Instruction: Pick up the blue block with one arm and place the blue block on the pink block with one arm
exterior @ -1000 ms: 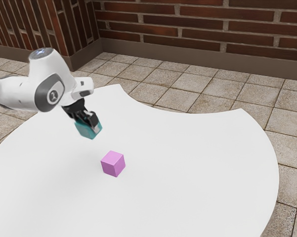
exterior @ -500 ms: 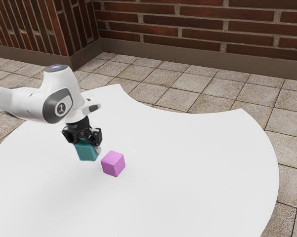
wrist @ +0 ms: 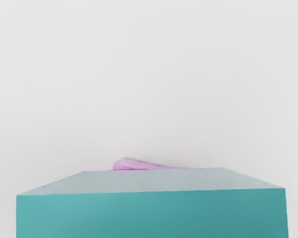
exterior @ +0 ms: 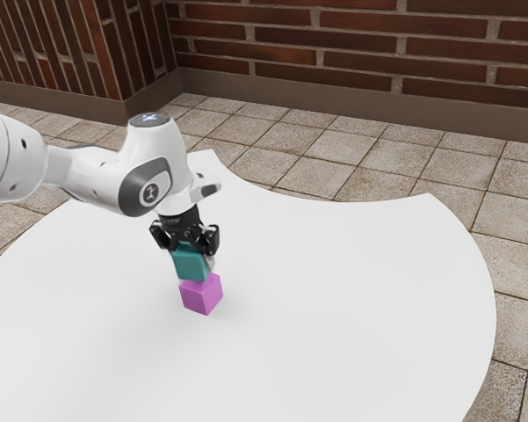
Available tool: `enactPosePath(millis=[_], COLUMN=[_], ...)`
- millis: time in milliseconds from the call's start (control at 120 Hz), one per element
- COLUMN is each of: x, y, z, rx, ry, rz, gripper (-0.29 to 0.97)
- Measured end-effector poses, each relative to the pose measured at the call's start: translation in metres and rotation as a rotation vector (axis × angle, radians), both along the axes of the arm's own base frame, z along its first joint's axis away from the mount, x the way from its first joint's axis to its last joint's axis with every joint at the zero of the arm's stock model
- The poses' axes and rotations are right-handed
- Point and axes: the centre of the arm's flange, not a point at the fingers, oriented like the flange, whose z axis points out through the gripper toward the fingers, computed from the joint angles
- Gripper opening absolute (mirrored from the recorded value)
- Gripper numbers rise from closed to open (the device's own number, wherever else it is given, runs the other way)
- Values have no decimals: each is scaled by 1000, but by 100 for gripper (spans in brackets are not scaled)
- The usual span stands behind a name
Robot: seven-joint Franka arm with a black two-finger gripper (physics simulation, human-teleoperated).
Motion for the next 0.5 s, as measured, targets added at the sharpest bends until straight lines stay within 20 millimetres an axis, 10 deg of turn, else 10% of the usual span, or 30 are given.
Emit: enactPosePath(millis=[500], x=[5], y=[1], z=[-13], rx=[29], ry=[-12], rz=[-63], gripper=[41])
